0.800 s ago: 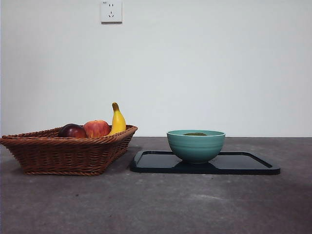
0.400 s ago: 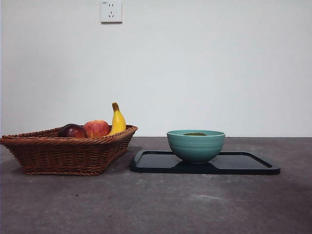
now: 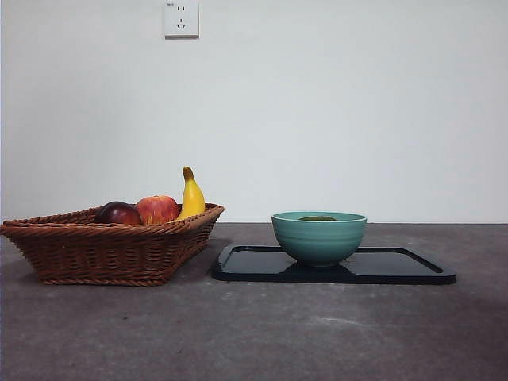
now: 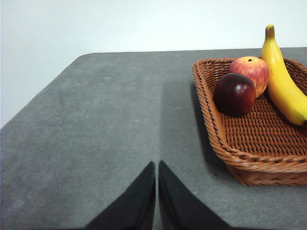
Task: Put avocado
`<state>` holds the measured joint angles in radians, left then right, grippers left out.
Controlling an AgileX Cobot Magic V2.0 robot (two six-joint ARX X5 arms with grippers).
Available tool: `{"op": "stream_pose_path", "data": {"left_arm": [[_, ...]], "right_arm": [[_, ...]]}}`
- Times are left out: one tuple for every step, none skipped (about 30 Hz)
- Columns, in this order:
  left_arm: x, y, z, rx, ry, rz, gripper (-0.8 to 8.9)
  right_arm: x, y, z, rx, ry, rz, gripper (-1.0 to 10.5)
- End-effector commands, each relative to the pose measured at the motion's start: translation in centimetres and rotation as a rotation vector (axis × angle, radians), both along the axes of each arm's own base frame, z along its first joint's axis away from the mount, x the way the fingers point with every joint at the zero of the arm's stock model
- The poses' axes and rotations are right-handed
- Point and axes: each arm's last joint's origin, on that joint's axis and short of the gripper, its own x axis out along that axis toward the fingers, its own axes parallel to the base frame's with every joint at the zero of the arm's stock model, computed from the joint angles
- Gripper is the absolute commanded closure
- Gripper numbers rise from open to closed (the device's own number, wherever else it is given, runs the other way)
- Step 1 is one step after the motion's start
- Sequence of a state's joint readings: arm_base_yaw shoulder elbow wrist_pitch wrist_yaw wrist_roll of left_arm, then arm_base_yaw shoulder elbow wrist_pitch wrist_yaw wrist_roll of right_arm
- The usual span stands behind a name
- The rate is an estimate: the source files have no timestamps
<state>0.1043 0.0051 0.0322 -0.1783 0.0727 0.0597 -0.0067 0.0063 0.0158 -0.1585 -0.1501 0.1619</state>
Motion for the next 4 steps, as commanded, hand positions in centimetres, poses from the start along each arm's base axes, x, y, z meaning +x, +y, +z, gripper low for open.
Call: {"op": "stream_pose_path", "data": {"left_arm": [[0.07,0.04,-0.76,-0.011,0.027,0.006,8.05],[0.07,0.04,-0.76,-0.011,0.027,0.006,8.05],[0.07,0.04,-0.76,-0.011,0.027,0.006,8.04],[0.07,0.04,-0.76,-0.011,0.027,0.006,8.05]], "right_arm": [[0.01,-0.01,-0.12,0.01,0.002,-0.003,9.4],[0.01,-0.01,-0.12,0.01,0.002,-0.003,9.4],[0.01,-0.01,-0.12,0.01,0.002,-0.003,9.4],[0.01,-0.01,-0.12,0.01,0.002,-0.003,9.4]]}}
